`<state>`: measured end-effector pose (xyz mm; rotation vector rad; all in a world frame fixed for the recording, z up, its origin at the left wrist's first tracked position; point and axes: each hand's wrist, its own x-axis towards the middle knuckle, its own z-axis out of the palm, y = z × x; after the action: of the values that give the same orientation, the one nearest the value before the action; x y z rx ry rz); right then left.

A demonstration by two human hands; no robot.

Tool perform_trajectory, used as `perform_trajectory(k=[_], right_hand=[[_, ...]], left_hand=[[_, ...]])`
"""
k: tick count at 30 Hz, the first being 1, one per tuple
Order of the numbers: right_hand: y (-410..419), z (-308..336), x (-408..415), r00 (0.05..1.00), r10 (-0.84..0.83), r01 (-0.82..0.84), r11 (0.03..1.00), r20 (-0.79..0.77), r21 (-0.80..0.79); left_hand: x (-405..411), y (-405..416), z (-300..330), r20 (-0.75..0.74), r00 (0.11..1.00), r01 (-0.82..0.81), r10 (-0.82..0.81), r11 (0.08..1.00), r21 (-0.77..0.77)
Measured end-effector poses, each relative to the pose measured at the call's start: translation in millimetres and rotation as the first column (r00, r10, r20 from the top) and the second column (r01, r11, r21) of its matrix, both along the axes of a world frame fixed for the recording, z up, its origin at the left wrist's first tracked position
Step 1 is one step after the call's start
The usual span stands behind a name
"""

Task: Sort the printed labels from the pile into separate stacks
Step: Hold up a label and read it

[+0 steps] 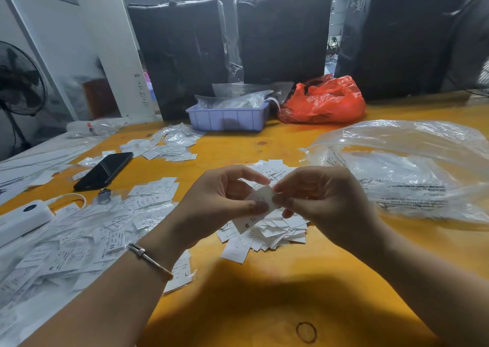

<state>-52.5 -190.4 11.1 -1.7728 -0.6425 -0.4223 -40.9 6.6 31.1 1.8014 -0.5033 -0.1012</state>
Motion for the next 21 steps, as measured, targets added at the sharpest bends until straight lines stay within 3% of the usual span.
perform_trajectory(k=[4, 11, 21], right_hand=[[1.8, -2.3, -0.5, 1.000, -0.013, 0.013, 0.999, -0.011, 0.032], [1.6, 0.3, -1.5, 1.000, -0.009, 0.008, 0.998, -0.019, -0.065], [-2.5, 1.0, 2.4, 0.978, 0.086, -0.095, 0.995, -0.187, -0.040]], left_hand=[[-0.3, 0.7, 0.2, 0.009, 1.000, 0.019, -0.019, 0.999, 0.042], [0.8, 1.6, -1.4, 0.028, 0.999, 0.027, -0.030, 0.994, 0.109], [3.3, 2.7, -3.1, 0.040, 0.999, 0.030, -0.036, 0.991, 0.132]])
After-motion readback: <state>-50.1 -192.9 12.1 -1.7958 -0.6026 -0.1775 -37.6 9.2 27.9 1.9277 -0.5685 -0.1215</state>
